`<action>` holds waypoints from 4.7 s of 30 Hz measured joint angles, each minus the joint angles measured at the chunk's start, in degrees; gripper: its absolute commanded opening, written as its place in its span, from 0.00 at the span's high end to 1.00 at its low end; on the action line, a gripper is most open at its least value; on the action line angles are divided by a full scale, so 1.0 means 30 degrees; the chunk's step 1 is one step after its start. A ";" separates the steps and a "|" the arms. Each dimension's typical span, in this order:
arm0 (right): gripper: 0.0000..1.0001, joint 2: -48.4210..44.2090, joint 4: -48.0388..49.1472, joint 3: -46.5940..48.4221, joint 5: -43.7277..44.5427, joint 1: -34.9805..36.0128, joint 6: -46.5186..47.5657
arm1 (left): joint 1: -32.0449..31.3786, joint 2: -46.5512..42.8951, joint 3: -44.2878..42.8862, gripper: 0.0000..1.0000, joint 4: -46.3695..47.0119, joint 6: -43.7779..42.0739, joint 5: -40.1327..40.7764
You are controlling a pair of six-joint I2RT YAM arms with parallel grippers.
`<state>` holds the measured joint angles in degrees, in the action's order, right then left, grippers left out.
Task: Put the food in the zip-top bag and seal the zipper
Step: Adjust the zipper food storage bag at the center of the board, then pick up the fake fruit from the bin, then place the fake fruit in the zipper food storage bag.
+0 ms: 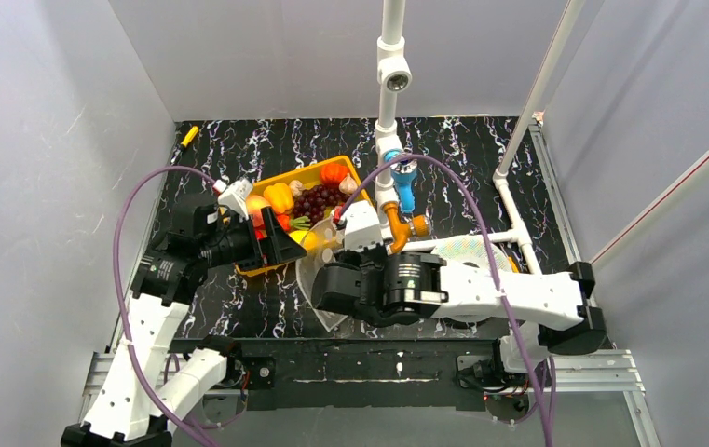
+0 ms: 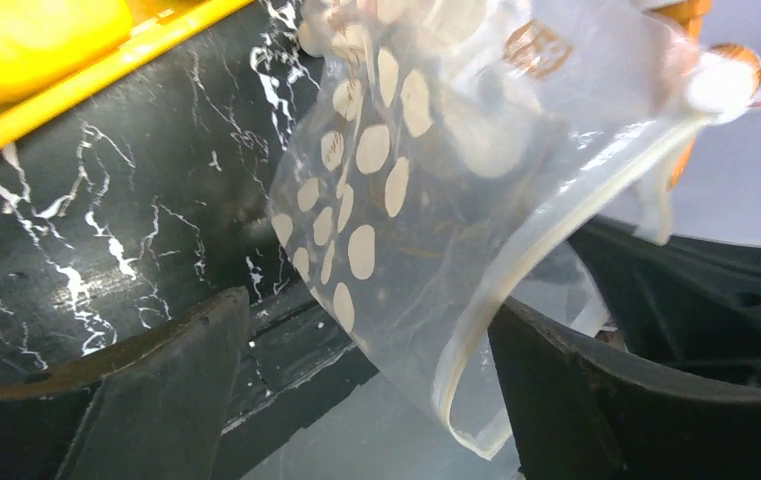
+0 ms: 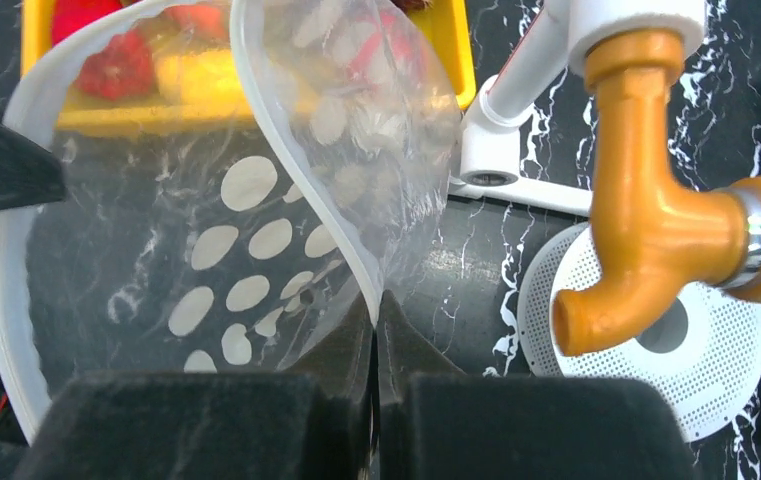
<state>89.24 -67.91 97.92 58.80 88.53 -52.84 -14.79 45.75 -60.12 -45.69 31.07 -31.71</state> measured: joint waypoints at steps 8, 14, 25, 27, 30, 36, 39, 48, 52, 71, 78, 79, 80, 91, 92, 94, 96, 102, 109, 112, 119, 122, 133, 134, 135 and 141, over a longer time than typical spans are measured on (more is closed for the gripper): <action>0.99 0.3790 -0.5117 0.3272 0.0592 0.0000 -0.6277 | 0.0000 0.0700 -0.4585 0.03 -0.2300 -0.2925 0.4085; 0.99 0.4079 -0.6265 0.3303 0.0557 0.0000 -0.7143 | 0.0007 0.1114 -0.4807 0.02 -0.1987 -0.4365 0.8958; 0.99 0.3275 0.1796 0.0804 -0.4253 -0.1891 0.2059 | 0.2443 0.8847 -0.4830 0.02 0.0048 -0.5846 1.2146; 0.99 0.3205 0.3031 0.0499 -0.5307 -0.2443 0.3338 | 0.3434 0.9471 -0.4837 0.02 0.0526 -0.5723 1.1623; 0.99 0.3075 0.4772 0.0236 -0.6691 -0.3264 0.5006 | 0.4284 1.0464 -0.4844 0.02 0.1468 -0.5583 1.0658; 0.99 0.3037 0.6530 0.0221 -0.8273 -0.4199 0.6416 | 0.4303 1.3342 -0.5038 0.02 0.2771 -0.5976 0.9608; 0.99 0.3027 0.6952 0.0172 -0.8588 -0.4255 0.6694 | 0.4299 1.3599 -0.4262 0.02 0.3424 -0.6391 0.9576; 0.99 0.2476 0.7961 -0.1038 -0.9740 -0.4642 0.7064 | 0.4057 1.4427 -0.3503 0.02 0.4942 -0.6971 0.9014; 0.99 0.2189 0.8227 -0.1374 -0.9897 -0.4760 0.7113 | 0.3978 1.5895 -0.3552 0.03 0.5154 -0.6998 0.8942; 0.99 0.1923 0.8197 -0.1402 -1.0181 -0.4881 0.6687 | 0.3894 1.2248 -0.1984 0.66 0.5542 -0.6900 0.8144; 0.99 0.1980 0.7778 -0.0326 -1.0789 -0.5185 0.6110 | 0.3882 0.3248 -0.0437 0.65 0.5046 -0.4149 0.4643; 0.99 0.1980 0.7778 -0.0305 -1.0960 -0.5299 0.6048 | 0.3877 0.2203 -0.0245 0.65 0.4983 -0.3683 0.4156; 0.99 0.1983 0.7775 -0.0303 -1.1179 -0.5455 0.5978 | 0.3873 0.1272 -0.0144 0.64 0.4866 -0.3216 0.3678; 0.99 0.2009 0.7915 -0.0285 -1.3457 -0.6588 0.5561 | 0.3794 -0.4025 0.4008 0.63 0.9680 0.4424 -0.3206; 0.99 0.2009 0.7973 -0.0282 -1.3629 -0.6643 0.5538 | 0.3750 -0.3970 0.4810 0.63 1.0496 0.5210 -0.3781; 0.99 0.2009 0.8159 -0.0281 -1.3929 -0.6770 0.5476 | 0.3556 -0.3796 0.6117 0.63 1.1998 0.6589 -0.4523; 0.99 0.2012 0.8389 -0.0281 -1.4500 -0.6932 0.5351 | 0.3224 -0.3625 0.7408 0.63 1.3672 0.7991 -0.4963; 0.99 0.2002 0.7991 -0.0281 -1.4739 -0.7107 0.5169 | 0.1205 -0.3393 0.8410 0.60 1.6002 0.9251 -0.3989; 0.99 0.1995 0.8219 -0.0281 -1.4949 -0.7203 0.5094 | -0.0046 -0.4048 0.7050 0.58 1.0522 0.5662 -0.2787; 0.99 0.1995 0.8237 -0.0281 -1.4941 -0.7242 0.5121 | -0.0112 -0.3614 0.7024 0.56 0.9106 0.4908 -0.2813; 0.99 0.1980 0.8877 -0.0274 -1.5434 -0.7198 0.5084 | -0.0138 -0.3118 0.6439 0.36 0.5455 0.3229 -0.1947; 0.99 0.1980 0.9176 -0.0263 -1.5694 -0.7227 0.5065 | -0.0142 -0.2707 0.5540 0.20 0.4533 0.2715 -0.1847; 0.99 0.1776 0.9654 -0.0283 -1.6027 -0.7227 0.5094 | -0.0146 -0.3055 0.3756 0.02 0.2743 0.1547 -0.1322; 0.99 0.1715 0.9668 -0.0290 -1.6028 -0.7227 0.5094 | -0.0146 -0.3162 0.3687 0.02 0.2610 0.1499 -0.1182; 0.99 0.1639 0.9690 -0.0300 -1.6033 -0.7227 0.5094 | -0.0146 -0.3281 0.3628 0.02 0.2459 0.1477 -0.1066; 0.99 0.1099 0.9673 -0.0465 -1.5749 -0.7220 0.5156 | -0.0146 -0.3426 0.2414 0.02 0.1436 0.1226 -0.0242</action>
<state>92.53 -38.89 96.53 11.55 66.87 -37.38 -15.22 35.47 -52.88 -41.39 34.74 -32.44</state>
